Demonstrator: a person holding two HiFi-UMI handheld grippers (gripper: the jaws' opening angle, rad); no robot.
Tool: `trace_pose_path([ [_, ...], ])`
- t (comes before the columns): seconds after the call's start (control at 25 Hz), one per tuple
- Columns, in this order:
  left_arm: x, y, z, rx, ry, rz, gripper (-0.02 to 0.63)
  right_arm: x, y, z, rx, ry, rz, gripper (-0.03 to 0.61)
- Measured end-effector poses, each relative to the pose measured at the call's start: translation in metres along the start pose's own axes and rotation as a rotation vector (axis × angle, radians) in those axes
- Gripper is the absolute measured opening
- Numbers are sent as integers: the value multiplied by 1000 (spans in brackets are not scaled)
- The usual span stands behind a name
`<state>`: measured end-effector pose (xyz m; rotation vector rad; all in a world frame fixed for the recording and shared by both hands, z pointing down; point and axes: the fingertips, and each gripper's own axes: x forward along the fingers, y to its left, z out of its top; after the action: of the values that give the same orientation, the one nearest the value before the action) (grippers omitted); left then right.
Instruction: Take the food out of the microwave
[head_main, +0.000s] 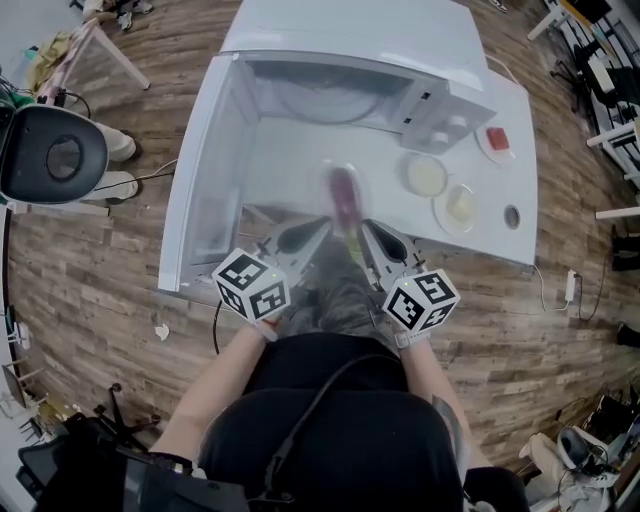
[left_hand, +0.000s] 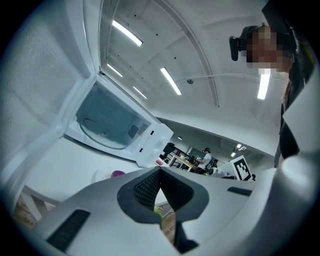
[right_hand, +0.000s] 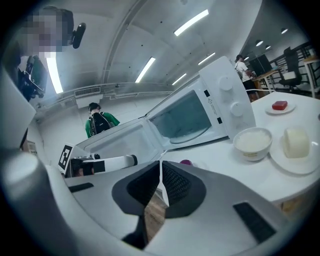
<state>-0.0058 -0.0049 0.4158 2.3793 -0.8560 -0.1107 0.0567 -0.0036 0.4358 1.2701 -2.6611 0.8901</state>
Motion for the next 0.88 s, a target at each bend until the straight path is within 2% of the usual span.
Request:
trace_pose_path([
  [0.4, -7, 2, 4, 5, -47, 47, 11, -4, 26, -1, -40, 7, 32, 31],
  [0.88, -13, 0, -7, -4, -29, 64, 11, -11, 34, -11, -49, 15, 45, 31],
])
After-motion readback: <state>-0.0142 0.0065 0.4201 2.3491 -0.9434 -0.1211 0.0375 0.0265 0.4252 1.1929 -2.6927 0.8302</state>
